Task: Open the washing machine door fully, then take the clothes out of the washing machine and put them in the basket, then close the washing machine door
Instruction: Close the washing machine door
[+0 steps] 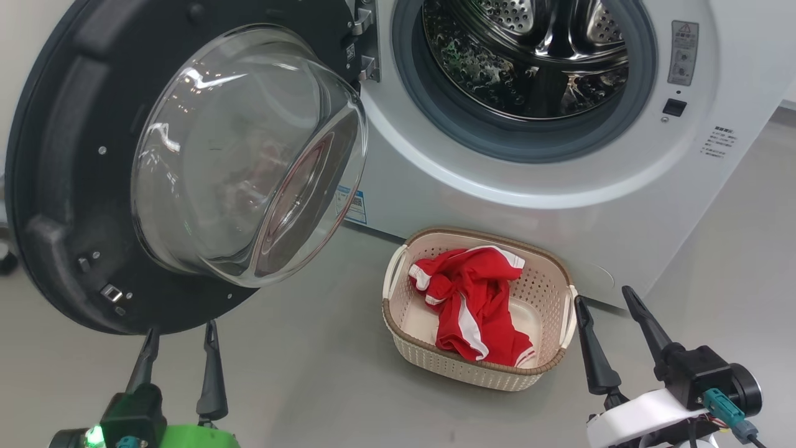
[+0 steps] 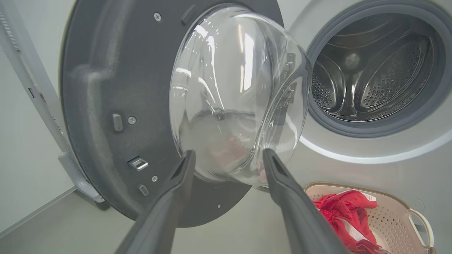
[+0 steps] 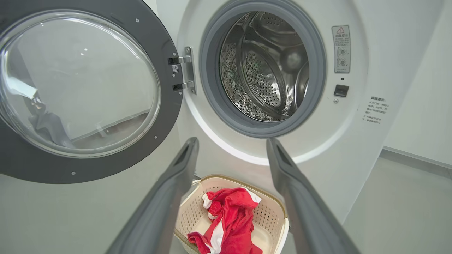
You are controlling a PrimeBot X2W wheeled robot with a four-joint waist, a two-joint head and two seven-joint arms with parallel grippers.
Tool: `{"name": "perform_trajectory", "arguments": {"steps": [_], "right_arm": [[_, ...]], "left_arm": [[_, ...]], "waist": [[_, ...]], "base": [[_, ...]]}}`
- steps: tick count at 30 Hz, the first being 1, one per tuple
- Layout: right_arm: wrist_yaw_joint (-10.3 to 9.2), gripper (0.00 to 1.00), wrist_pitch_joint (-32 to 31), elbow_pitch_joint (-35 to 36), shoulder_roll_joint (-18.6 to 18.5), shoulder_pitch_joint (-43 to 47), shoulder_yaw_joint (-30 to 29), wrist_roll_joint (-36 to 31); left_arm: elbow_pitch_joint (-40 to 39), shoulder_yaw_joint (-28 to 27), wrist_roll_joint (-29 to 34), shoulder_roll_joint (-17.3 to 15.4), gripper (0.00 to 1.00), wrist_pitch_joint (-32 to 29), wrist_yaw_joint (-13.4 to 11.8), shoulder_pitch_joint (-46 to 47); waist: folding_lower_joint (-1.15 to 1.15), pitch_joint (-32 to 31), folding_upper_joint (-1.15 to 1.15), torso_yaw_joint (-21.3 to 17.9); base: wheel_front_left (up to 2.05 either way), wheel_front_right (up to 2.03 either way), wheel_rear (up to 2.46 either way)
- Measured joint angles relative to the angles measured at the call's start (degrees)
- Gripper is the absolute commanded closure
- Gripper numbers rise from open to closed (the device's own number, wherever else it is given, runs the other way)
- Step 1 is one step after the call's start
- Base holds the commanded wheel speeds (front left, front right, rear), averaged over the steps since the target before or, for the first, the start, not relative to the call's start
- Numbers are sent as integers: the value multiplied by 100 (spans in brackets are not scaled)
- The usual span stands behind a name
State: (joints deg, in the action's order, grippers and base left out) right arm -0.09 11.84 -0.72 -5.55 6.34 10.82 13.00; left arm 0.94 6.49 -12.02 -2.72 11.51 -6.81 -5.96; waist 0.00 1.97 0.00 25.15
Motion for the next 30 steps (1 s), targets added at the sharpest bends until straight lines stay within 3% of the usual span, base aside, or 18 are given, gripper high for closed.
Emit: {"name": "perform_trajectory", "arguments": {"steps": [10, 11, 12, 13, 14, 15, 25, 30], "right_arm": [[2, 0, -46, 33, 8, 0, 87, -13], [2, 0, -54, 36, 8, 0, 93, -13], [2, 0, -78, 45, 8, 0, 105, -13], [2, 0, -98, 51, 9, -1, 119, -14], [2, 0, -100, 57, 11, -1, 121, -14], [2, 0, -101, 60, 10, -1, 112, -14], [-3, 0, -146, 113, -14, -1, 88, -94], [-5, 0, -147, 164, -35, -1, 74, -113]], "left_arm": [[-9, -74, -89, 0, 0, 24, -1, -82], [-9, -75, -94, 0, 29, 24, -1, -83], [-14, -79, -103, 0, 65, 25, -1, -87], [-12, -74, -124, 0, 91, 24, -1, -93], [-10, -64, -154, 0, 91, 24, -1, -104], [-4, -48, -157, 0, 100, 24, -1, -110], [-259, 320, -809, 0, 100, 77, 9, -110], [-724, 612, -2203, -7, 100, 137, 465, -92]], "waist": [[0, -7, 0, 56], [0, -4, 0, 52], [0, 2, 0, 46], [0, 9, 0, 37], [0, 18, 0, 28], [0, 27, 0, 18], [0, 76, 0, -36], [0, 100, 0, -47]], "base": [[0, 0, 0], [0, 0, 0], [0, 0, 0], [0, 0, 0], [0, 0, 0], [0, 0, 0], [0, 0, 0], [0, 0, 0]]}}
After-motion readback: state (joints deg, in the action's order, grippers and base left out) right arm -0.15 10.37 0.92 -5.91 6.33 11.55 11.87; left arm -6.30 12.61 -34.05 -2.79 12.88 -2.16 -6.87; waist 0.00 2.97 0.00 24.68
